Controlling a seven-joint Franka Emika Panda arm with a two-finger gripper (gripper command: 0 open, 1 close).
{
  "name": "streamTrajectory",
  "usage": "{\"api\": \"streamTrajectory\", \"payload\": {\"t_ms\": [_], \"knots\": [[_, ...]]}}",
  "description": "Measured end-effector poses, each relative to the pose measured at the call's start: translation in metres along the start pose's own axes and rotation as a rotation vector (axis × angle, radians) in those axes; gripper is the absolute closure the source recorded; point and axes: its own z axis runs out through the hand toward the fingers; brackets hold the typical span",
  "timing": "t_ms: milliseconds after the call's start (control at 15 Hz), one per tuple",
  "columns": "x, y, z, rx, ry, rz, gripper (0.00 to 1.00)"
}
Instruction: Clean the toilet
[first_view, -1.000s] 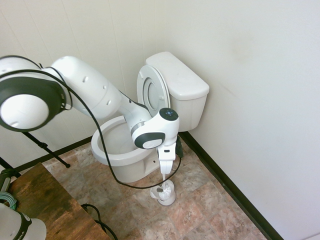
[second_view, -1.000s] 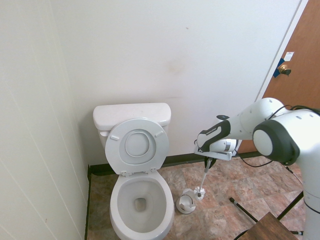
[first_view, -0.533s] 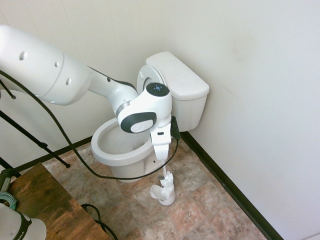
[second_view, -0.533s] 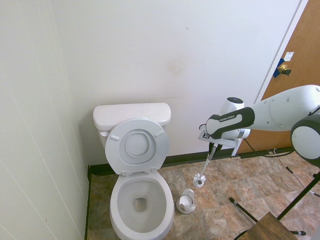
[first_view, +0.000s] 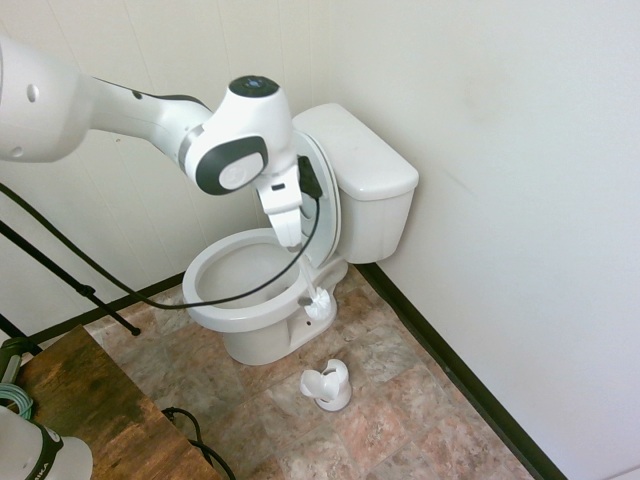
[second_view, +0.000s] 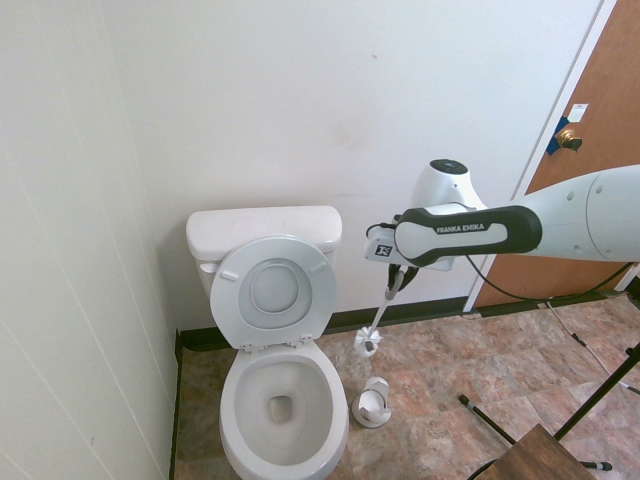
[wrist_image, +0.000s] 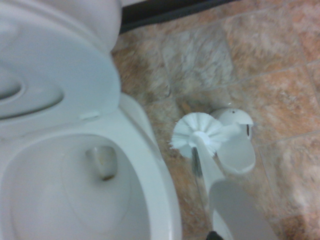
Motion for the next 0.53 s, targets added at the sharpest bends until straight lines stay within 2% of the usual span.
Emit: {"api": "streamTrajectory", "payload": {"t_ms": [333, 533], "knots": [[-0.082, -0.011, 0.002, 0.002, -0.028, -0.109, 1.0], [-0.118, -0.022, 0.019, -0.002, -0.052, -0.156, 1.0]]}}
